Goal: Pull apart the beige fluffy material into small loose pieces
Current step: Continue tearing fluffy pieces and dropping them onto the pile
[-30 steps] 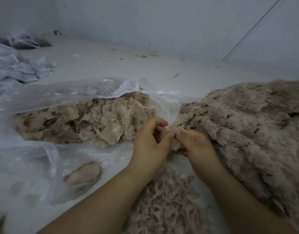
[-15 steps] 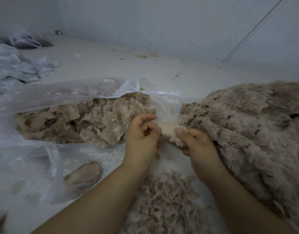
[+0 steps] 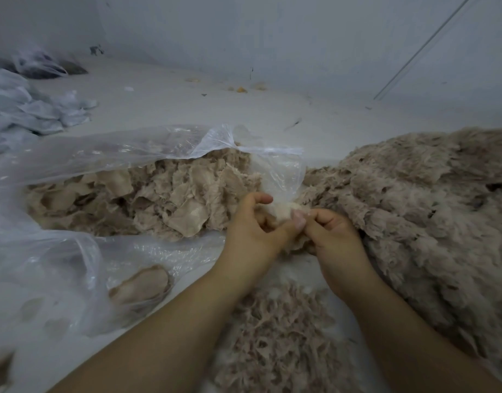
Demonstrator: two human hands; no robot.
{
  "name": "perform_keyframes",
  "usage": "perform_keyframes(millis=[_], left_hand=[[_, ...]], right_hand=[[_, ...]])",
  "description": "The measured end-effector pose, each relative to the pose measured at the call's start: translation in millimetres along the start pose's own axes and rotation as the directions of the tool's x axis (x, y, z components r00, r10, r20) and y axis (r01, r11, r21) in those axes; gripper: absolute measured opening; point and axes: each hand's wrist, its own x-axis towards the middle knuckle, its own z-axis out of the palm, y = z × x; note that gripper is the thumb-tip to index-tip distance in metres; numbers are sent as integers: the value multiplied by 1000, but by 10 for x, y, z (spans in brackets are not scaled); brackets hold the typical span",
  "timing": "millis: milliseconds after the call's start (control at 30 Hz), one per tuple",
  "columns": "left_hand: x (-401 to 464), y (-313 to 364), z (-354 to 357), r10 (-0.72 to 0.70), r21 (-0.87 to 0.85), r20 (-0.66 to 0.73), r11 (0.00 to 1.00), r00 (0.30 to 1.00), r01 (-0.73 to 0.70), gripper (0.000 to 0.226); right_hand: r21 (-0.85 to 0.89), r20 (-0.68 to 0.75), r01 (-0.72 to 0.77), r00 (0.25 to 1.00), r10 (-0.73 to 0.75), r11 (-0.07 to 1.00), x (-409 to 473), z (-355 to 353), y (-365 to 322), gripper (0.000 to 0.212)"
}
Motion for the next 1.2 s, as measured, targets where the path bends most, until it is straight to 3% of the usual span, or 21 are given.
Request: perform_keyframes(millis=[233,400,467,600,633,700,767,867,933,1033,1100,1133,1200], left_hand=[[24,95,-53,127,-83,-59,988,990,-132,23],[0,133,-87,333,204,163,910,929,-362,34],[10,157,-109,396,330,119,849,910,-413,30],[116,230,-303,556,684,-196,668,808,-294,26],[154,241,-371,517,753,-204,626,831,-205,22],[225,248,-472,278,858,-190,513,942,22,13],[237,232,-496,104,923,-204,351,974,156,12],[223,240,-478,220,958,-188,256,957,129,30],[198,223,-455,354,956,-162,288,921,57,29],[163,144,-377,526,865,-12,432,850,-255,6],[143,110,-246,479,695,121,584,869,-419,18],[144,107,-175,399,587,174,692,900,-420,22],[159,102,-69,195,404,250,869,948,-285,26]], right_hand=[[80,-14,-9,1000,10,997,33,-18,32,37],[-10,-41,-16,999,15,1000,35,-30,42,44],[-11,-64,-8,998,7,1000,38,-27,35,40],[-10,-118,7,993,-8,1000,53,-20,39,24],[-8,-111,10,994,-11,1000,54,-26,41,20],[-29,-96,14,995,-16,999,52,-35,44,17],[-51,-94,8,996,-13,999,50,-35,44,18],[-44,-101,-3,995,-1,999,55,-32,43,17],[-27,-106,-1,994,-2,1000,55,-30,47,16],[-35,-109,5,994,-9,999,51,-17,39,16],[-47,-105,9,994,-14,999,47,-10,32,15],[-51,-103,11,995,-16,999,46,-4,27,15],[-49,-98,14,995,-18,999,41,11,15,15]])
